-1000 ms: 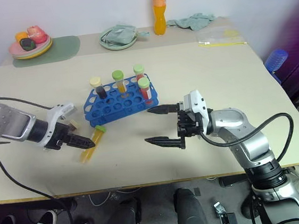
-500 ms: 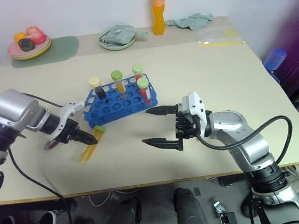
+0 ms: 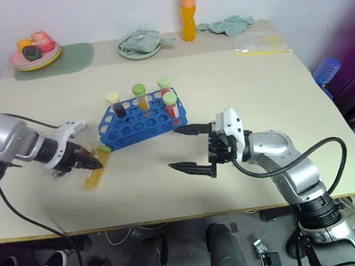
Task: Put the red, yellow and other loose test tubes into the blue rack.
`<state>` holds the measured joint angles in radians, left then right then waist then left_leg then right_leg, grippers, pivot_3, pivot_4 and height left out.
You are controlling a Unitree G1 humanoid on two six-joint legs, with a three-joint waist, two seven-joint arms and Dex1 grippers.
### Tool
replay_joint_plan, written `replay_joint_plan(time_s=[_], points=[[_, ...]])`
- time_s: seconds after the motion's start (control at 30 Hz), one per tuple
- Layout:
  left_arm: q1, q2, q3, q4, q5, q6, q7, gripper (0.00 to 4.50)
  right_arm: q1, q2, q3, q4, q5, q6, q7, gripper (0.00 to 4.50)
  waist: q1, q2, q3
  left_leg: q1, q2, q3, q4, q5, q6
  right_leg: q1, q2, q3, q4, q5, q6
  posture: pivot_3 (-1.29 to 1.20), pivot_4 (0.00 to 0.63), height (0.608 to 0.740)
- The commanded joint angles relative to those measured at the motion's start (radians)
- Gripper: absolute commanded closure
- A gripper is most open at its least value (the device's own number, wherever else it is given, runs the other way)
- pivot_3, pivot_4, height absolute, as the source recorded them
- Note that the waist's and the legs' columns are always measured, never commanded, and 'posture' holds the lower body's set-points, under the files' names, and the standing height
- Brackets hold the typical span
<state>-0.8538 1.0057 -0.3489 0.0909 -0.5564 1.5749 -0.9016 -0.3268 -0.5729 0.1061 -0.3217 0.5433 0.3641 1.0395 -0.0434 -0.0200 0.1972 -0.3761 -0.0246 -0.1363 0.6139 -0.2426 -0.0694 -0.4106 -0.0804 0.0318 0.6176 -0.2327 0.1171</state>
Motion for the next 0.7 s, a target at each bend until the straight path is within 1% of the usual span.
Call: replay_joint_plan(time_s=[0.03,0.07,0.13,0.17,0.2,0.27,0.33,0.4,0.43,0.5,0.63,0.7], points=[[0.129,0.005,0.208,-0.250,0.001,-0.059,0.099,3.83,-0.003,-0.013,-0.030,-0.025,0.002,-0.018,0.004,0.00,0.001,0.000,0.000,0.000,0.000,0.000,0.000,0.000,0.000,0.000,-0.001,0.000,0.000,0.000,0.000,0.00,0.150,0.740],[0.211,0.003,0.269,-0.352,0.003,-0.168,0.100,3.83,-0.004,-0.014,-0.035,-0.024,0.002,-0.017,0.001,0.00,0.002,0.000,0.000,0.000,0.000,0.000,0.000,0.000,0.000,0.000,-0.001,0.000,0.000,0.000,0.000,0.00,0.150,0.740],[0.326,-0.036,0.369,-0.479,0.011,-0.345,0.112,3.83,-0.004,-0.017,-0.045,-0.019,0.002,-0.018,0.000,0.00,0.004,0.000,0.000,0.000,0.000,0.000,0.000,0.000,0.000,0.000,-0.001,0.000,0.000,0.002,-0.004,0.00,0.150,0.740],[0.366,-0.128,0.465,-0.518,-0.005,-0.381,0.172,3.83,-0.007,-0.019,-0.049,-0.011,-0.008,-0.026,-0.002,0.00,0.006,0.000,0.000,0.000,0.000,0.000,0.000,0.000,0.000,0.000,-0.001,0.000,-0.001,0.002,-0.006,0.00,0.150,0.740],[0.389,-0.196,0.530,-0.536,-0.019,-0.392,0.219,3.83,-0.008,-0.020,-0.051,-0.006,-0.016,-0.033,-0.003,0.00,0.013,0.001,0.000,0.000,0.000,0.000,0.001,0.000,0.000,0.000,-0.001,0.000,-0.001,0.002,-0.007,0.00,0.150,0.740],[0.478,-0.284,0.601,-0.611,0.005,-0.518,0.269,3.83,-0.015,-0.013,-0.067,0.003,-0.018,-0.025,-0.029,0.00,0.025,-0.002,-0.001,0.000,0.000,0.000,0.002,0.000,-0.001,0.001,-0.001,0.000,-0.002,0.001,-0.008,0.00,0.150,0.740],[0.530,-0.356,0.647,-0.659,-0.010,-0.571,0.306,3.83,-0.016,-0.009,-0.079,0.007,-0.016,-0.020,-0.045,0.00,0.026,-0.001,-0.001,0.001,0.000,0.001,0.002,0.000,-0.001,0.002,-0.001,0.000,-0.002,0.002,-0.009,0.00,0.150,0.740],[0.571,-0.372,0.641,-0.698,0.035,-0.647,0.344,3.83,-0.014,-0.013,-0.080,0.009,-0.020,-0.028,-0.041,0.00,0.029,-0.001,-0.001,0.001,0.000,0.001,0.002,0.000,-0.001,0.002,-0.001,0.001,-0.003,0.002,-0.009,0.00,0.150,0.740],[0.586,-0.395,0.632,-0.705,0.051,-0.701,0.357,3.83,-0.013,-0.015,-0.081,0.016,-0.024,-0.033,-0.040,0.00,0.029,-0.001,-0.001,0.001,0.000,0.001,0.002,0.000,-0.001,0.002,-0.001,0.001,-0.003,0.002,-0.009,0.00,0.150,0.740],[0.595,-0.430,0.589,-0.685,0.125,-0.868,0.372,3.83,-0.012,-0.023,-0.084,0.032,-0.034,-0.045,-0.032,0.00,0.032,-0.001,-0.001,0.001,0.000,0.001,0.002,0.000,-0.001,0.003,-0.001,0.001,-0.003,0.002,-0.009,0.00,0.150,0.740],[0.569,-0.546,0.501,-0.552,0.272,-1.159,0.453,3.83,-0.003,-0.056,-0.100,0.049,-0.019,-0.036,0.001,0.00,0.037,-0.001,-0.001,0.001,-0.001,0.002,0.003,0.000,-0.001,0.004,-0.002,0.001,-0.004,0.002,-0.009,0.00,0.150,0.740],[0.541,-0.582,0.433,-0.468,0.363,-1.303,0.476,3.83,0.011,-0.074,-0.113,0.039,-0.009,-0.029,0.009,0.00,0.035,-0.001,-0.001,0.001,-0.001,0.002,0.003,0.000,-0.001,0.004,-0.001,0.001,-0.004,0.002,-0.009,0.00,0.150,0.740]])
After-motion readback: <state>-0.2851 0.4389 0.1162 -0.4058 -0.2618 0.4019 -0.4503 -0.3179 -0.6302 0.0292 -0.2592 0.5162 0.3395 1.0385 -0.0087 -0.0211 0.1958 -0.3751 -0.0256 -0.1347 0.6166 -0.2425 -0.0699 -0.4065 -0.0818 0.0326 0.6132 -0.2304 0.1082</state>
